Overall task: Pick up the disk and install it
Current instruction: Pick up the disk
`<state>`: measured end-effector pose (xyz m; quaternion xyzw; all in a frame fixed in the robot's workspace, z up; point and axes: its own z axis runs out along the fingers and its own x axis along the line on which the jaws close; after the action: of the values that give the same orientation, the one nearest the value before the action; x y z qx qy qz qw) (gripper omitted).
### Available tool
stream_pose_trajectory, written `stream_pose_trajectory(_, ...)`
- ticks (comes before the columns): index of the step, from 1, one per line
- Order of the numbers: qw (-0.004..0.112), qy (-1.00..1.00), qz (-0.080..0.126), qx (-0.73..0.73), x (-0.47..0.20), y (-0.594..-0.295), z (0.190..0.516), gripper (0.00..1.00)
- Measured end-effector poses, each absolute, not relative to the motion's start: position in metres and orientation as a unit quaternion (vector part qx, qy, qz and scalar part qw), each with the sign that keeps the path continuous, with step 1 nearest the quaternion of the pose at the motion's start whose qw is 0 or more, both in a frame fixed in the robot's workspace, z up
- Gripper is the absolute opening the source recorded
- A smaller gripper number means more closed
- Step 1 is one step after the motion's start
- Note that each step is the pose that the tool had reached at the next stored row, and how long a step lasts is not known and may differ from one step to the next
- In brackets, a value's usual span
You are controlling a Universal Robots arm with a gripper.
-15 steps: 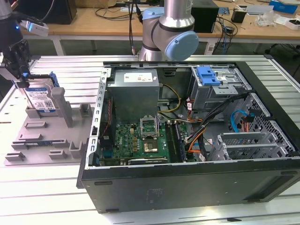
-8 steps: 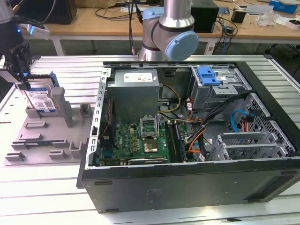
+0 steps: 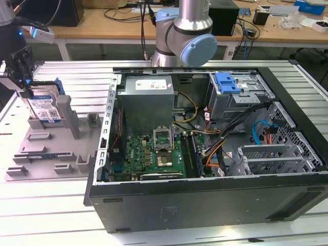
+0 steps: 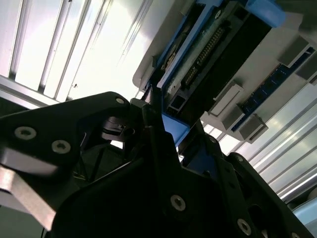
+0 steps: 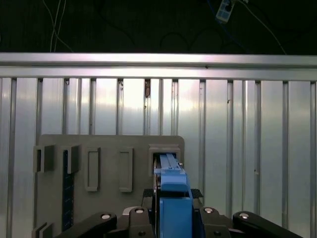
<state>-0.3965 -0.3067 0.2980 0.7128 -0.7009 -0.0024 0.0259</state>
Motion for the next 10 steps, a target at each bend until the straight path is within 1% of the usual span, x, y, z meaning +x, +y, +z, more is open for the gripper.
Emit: stream_pose_trajectory(10, 0.026, -0.701, -0.002, 0.713, -0.3965, -0.3067, 0.2978, 0.36)
